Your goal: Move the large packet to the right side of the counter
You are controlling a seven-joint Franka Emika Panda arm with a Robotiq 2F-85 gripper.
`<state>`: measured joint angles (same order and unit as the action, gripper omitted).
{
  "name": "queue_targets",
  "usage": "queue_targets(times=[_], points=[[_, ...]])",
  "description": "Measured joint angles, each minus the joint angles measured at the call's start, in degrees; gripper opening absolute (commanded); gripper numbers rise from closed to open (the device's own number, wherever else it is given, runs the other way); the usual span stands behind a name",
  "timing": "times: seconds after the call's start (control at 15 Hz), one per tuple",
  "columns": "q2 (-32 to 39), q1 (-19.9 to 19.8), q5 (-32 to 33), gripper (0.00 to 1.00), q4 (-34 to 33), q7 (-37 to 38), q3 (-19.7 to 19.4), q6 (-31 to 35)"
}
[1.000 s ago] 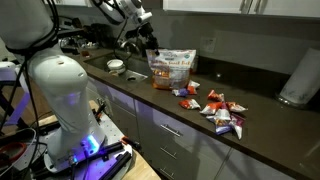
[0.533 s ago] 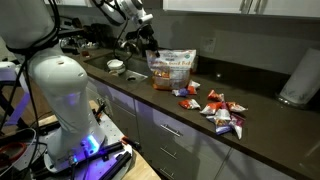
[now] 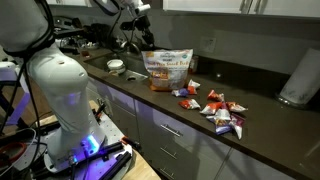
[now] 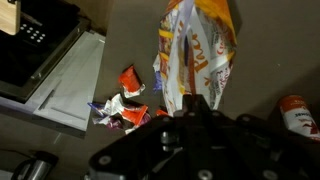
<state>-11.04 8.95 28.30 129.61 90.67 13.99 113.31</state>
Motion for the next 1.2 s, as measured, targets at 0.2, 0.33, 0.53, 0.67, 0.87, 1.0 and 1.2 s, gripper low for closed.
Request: queue_targets(times=[0.2,0.33,0.53,0.67,0.87,1.0,1.2], points=[[-3.33,0.08,-2.77,0.31,-0.35,-4.4,-0.09,-2.6],[-4.85,0.04,-3.03,0.36,-0.66,-5.26,-0.18,-4.51],[-5.15,-0.06,-1.37,0.56,-0.64,-5.3,-0.09,-6.08],[-4.38,-0.07,-0.09,0.69,-0.43,-5.53,-0.04,-6.08],[-2.38,-0.07,1.43,0.88,-0.32,-5.99,0.0,-5.93],[-1.12,-0.07,1.73,0.98,-0.3,-6.7,-0.05,-4.71],[0.14,-0.07,1.7,1.0,-0.33,-7.56,-0.18,-2.89]])
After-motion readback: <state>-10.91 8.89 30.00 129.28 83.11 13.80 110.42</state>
